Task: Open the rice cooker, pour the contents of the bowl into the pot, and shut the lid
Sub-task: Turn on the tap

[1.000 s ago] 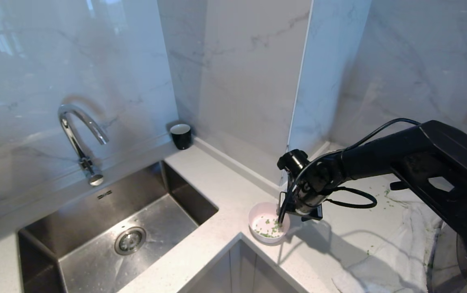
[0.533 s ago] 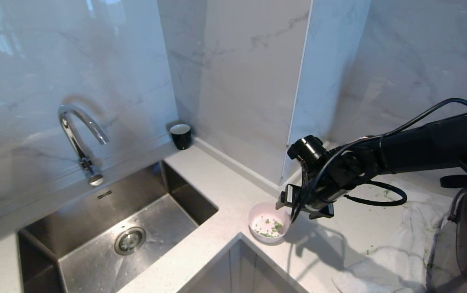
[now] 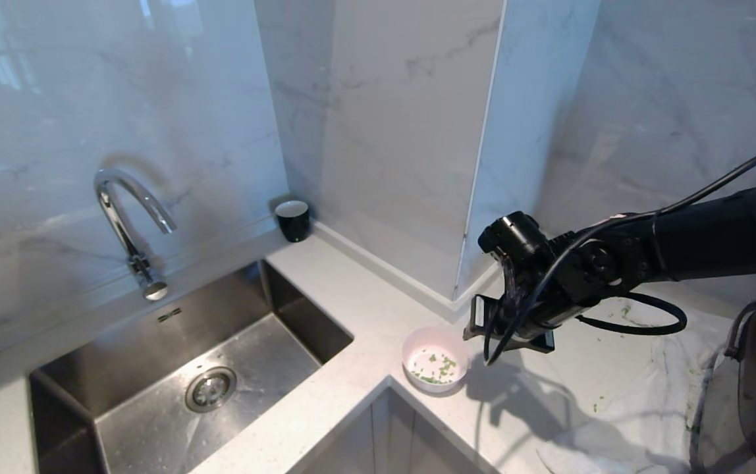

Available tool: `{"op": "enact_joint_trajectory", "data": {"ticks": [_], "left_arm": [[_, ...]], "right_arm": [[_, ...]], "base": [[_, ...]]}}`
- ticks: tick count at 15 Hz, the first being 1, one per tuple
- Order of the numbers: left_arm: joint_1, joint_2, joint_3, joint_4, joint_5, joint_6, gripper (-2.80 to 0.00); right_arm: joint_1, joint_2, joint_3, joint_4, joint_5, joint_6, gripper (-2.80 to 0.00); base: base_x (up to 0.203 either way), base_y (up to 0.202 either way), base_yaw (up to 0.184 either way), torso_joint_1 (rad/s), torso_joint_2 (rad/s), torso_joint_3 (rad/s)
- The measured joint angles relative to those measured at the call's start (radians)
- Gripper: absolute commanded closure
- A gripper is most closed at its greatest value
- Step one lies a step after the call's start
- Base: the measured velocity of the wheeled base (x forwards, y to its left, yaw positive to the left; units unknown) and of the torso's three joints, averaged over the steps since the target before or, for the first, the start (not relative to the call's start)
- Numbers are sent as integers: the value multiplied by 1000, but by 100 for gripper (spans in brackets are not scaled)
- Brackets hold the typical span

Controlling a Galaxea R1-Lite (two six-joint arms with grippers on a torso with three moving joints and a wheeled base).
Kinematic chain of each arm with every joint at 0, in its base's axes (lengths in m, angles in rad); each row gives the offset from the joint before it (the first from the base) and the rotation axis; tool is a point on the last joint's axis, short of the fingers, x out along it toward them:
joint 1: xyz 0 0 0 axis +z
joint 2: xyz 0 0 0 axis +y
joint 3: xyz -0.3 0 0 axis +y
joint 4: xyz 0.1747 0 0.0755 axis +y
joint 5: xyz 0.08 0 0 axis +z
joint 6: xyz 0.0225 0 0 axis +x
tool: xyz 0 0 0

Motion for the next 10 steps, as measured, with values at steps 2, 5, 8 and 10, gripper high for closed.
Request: {"op": "enact_joint_trajectory", "data": {"ticks": [2, 5, 8, 10], "left_arm": [[0, 0, 0, 0, 0, 0, 0], [0, 0, 0, 0, 0, 0, 0], [0, 0, 0, 0, 0, 0, 0], [0, 0, 0, 0, 0, 0, 0]], "right_arm": [[7, -48, 38, 0, 2, 2, 0], [14, -167, 115, -3, 1, 9, 0], [19, -338, 221, -5, -1, 0, 0], [20, -467, 291, -4, -13, -18, 0]], "base": [[0, 0, 0, 0, 0, 0], [0, 0, 0, 0, 0, 0], [0, 0, 0, 0, 0, 0], [0, 0, 0, 0, 0, 0]]}}
